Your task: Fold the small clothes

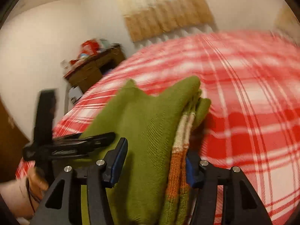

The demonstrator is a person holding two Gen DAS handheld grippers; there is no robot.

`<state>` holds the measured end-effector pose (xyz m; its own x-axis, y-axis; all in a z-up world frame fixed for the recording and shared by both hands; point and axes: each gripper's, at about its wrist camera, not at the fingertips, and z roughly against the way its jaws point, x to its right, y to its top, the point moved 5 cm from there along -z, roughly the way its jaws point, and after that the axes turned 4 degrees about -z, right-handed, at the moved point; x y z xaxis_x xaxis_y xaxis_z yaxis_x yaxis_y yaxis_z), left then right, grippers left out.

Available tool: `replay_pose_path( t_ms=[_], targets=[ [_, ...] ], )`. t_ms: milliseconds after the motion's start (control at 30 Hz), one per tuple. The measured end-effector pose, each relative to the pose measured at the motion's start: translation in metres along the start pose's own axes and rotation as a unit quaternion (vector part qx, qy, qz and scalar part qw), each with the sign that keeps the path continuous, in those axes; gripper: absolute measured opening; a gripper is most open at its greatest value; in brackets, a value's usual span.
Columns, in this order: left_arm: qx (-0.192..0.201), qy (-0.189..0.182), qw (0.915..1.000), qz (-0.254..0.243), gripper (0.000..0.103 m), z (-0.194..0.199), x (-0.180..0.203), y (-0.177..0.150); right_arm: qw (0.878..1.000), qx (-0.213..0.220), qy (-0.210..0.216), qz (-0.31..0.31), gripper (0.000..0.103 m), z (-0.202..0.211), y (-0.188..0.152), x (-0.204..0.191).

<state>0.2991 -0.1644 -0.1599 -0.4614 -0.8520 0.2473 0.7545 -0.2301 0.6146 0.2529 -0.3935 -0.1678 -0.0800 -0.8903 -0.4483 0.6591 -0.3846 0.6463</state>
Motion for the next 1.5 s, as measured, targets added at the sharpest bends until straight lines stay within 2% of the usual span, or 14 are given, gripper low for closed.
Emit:
replay_pose_path(
  t_ms=[167,300,333,400,533,600,767,867,1067,1167,1333,1400,1467,1500],
  targets=[
    [0.0,-0.004,1.0,0.002,0.101,0.0,0.001,0.0,0.999,-0.028,0.033,-0.032,0.056,-0.011,0.0,0.01],
    [0.003,0.008,1.0,0.002,0.099,-0.001,0.004,0.002,0.999,-0.031,0.011,-0.011,0.05,-0.016,0.002,0.005],
    [0.005,0.009,0.9999,-0.002,0.096,-0.001,0.005,0.002,1.0,-0.028,0.002,-0.003,0.045,-0.015,0.002,0.001],
    [0.019,-0.016,0.9993,-0.028,0.061,0.004,0.018,0.002,1.0,-0.022,-0.011,0.004,0.039,-0.011,0.002,-0.003],
    [0.027,0.024,0.9958,-0.084,0.048,0.016,0.039,-0.001,1.0,-0.008,-0.014,-0.009,0.035,0.003,0.0,-0.011],
    [0.021,0.018,0.9963,-0.082,0.043,0.024,0.043,-0.004,1.0,-0.003,-0.004,-0.028,0.034,0.015,-0.002,-0.014],
    [-0.044,-0.051,0.9974,-0.025,0.04,0.045,0.031,-0.021,0.999,-0.021,0.006,-0.048,0.034,0.049,-0.026,-0.027],
    [-0.068,-0.063,0.9949,-0.039,0.042,0.063,0.035,-0.039,0.997,-0.035,0.037,-0.065,0.034,0.071,-0.05,-0.03],
    [-0.056,0.005,0.995,-0.082,0.083,0.044,0.046,-0.046,0.992,-0.03,0.035,-0.116,0.037,0.065,-0.075,-0.007],
    [-0.052,0.006,0.9959,-0.073,0.09,0.033,0.044,-0.043,0.993,-0.025,0.016,-0.117,0.053,0.055,-0.075,-0.002],
    [-0.049,-0.018,0.9971,-0.056,0.079,0.036,0.041,-0.046,0.994,-0.01,0.019,-0.111,0.06,0.046,-0.068,0.0],
    [-0.037,-0.018,0.9965,-0.072,0.063,0.039,0.049,-0.045,0.995,-0.013,0.011,-0.103,0.06,0.044,-0.066,-0.002],
    [-0.025,0.004,0.9955,-0.091,0.057,0.042,0.058,-0.046,0.996,-0.013,-0.006,-0.087,0.052,0.045,-0.066,-0.007],
    [-0.023,0.008,0.9953,-0.094,0.052,0.043,0.059,-0.045,0.997,-0.009,-0.013,-0.07,0.042,0.047,-0.065,-0.016]
  ],
)
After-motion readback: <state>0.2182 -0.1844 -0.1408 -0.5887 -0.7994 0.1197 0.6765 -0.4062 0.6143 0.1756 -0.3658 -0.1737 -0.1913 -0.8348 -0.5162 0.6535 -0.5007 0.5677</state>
